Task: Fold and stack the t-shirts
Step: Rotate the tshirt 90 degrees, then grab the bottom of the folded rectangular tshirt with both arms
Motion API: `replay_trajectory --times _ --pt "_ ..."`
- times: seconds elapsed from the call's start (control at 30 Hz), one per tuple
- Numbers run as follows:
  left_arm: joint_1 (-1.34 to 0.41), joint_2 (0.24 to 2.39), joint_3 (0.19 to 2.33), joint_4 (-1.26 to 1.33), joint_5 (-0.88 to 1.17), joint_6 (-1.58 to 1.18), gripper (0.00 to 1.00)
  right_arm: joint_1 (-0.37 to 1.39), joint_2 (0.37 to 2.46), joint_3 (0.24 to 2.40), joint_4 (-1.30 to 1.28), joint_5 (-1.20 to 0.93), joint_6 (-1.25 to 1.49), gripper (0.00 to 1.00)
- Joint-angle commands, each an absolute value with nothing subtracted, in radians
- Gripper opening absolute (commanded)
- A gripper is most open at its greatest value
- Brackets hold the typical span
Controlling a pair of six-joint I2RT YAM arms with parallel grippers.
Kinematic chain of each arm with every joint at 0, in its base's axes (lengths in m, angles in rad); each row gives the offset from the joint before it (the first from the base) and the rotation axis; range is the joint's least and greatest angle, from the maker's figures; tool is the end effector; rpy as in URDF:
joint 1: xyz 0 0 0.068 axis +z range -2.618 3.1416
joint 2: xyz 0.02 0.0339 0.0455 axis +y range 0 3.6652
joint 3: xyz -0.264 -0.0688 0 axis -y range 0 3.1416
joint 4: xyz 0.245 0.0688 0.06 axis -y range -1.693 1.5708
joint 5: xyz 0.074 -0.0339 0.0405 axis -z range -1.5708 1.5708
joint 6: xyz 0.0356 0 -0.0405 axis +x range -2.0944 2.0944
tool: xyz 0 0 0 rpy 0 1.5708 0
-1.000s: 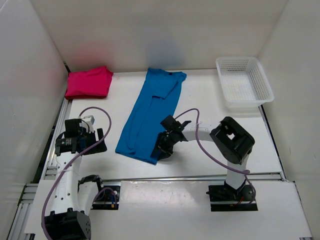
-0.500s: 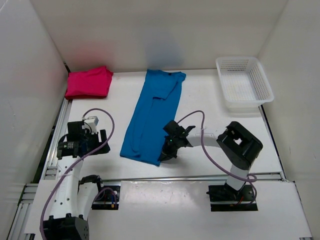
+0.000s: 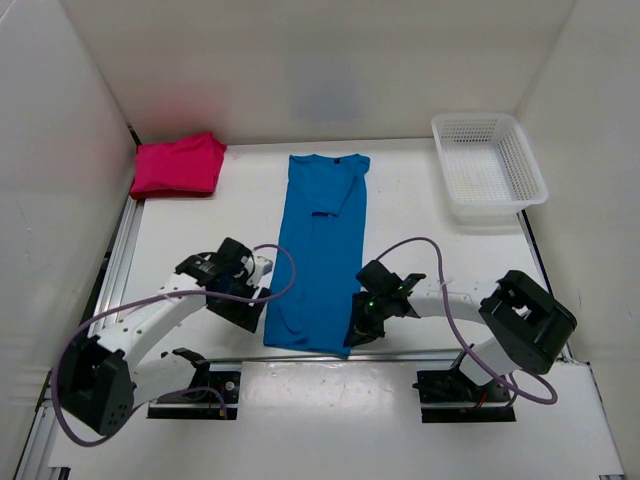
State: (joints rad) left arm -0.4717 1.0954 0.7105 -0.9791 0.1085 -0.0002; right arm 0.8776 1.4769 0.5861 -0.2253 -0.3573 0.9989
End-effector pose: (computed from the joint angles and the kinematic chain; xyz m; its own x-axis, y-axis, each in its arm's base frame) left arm 0.1508 -0.0812 0.2048 -0.8719 0.4445 -0.2053 0.4714 0.8755 -0.1060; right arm 0.1458 0.1950 0.1271 -0.9992 0.0300 0.0265 0.0396 0.8411 0.5394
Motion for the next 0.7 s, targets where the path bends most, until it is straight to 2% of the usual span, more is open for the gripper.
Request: replay_trajectory --times 0.0,0.03,0.1,0.23,0.57,0.67 --pt "-0.52 1.13 0.726 -0.898 0.162 0.0 0.83 0.879 1.47 0.563 -0.337 -0.272 0.881 0.19" --pt "-0.538 1.131 0.715 -0.885 0.175 0.0 0.83 0.879 1.47 0.563 -0.337 -0.272 0.871 0.24" --pt "-0.581 1.164 0.715 -0.858 0.161 0.0 0.83 0.87 1.442 0.563 -0.337 -0.262 0.871 0.27" --pt "-0.67 1.221 0.715 -0.812 0.143 0.0 0.85 0.87 1.433 0.563 -0.347 -0.262 0.853 0.27" --pt "-0.769 1.331 0.667 -0.71 0.091 0.0 0.85 0.87 1.433 0.574 -0.347 -0.262 0.841 0.27" --pt "-0.778 1.357 0.655 -0.71 0.101 0.0 0.71 0.87 1.433 0.574 -0.347 -0.262 0.841 0.27"
